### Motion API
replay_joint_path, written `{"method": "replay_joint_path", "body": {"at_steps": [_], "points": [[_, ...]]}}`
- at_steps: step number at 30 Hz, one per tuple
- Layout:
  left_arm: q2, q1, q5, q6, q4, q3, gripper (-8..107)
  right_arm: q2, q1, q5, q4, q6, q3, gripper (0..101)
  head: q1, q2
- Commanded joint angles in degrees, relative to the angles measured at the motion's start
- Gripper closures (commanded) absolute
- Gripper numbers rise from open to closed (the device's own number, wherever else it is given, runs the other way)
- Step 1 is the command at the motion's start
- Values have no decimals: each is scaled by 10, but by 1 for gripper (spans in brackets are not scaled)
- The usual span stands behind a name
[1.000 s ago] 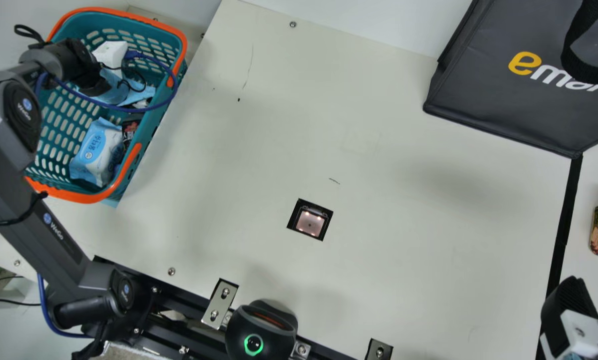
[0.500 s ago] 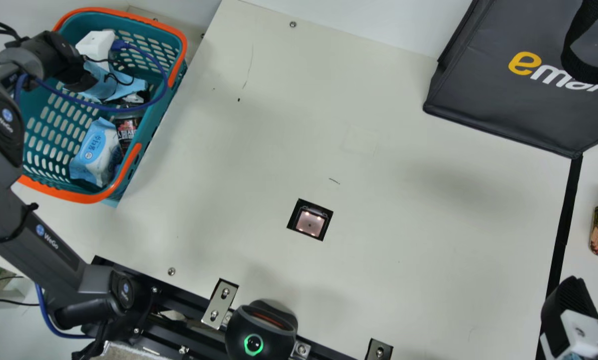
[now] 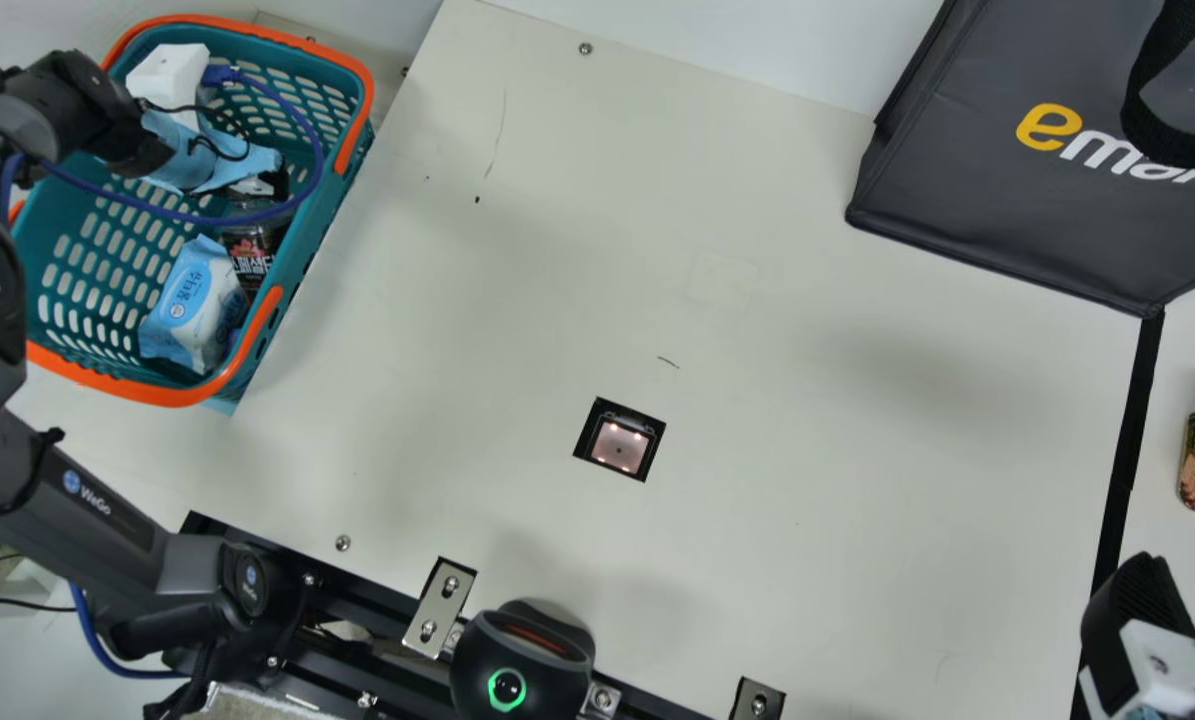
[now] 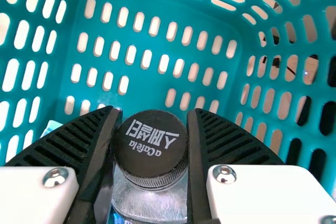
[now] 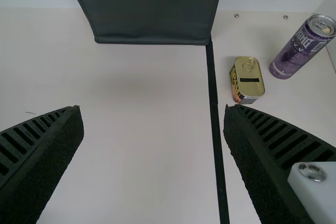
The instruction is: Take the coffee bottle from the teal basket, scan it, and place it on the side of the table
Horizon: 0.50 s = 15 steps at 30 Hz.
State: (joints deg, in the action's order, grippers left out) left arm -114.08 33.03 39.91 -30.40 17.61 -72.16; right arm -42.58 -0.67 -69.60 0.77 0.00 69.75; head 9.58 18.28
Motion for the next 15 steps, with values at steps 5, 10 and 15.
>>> {"method": "replay_joint_path", "body": {"at_steps": [5,10,15], "points": [[15,2,8,-3,1,4,107,0,0,0,0,0,0,6,-17,1],[26,4,17,-3,-1,6,107,0,0,0,0,0,0,6,-17,1],[34,5,30,-1,-6,5,107,0,0,0,0,0,0,6,-17,1]]}}
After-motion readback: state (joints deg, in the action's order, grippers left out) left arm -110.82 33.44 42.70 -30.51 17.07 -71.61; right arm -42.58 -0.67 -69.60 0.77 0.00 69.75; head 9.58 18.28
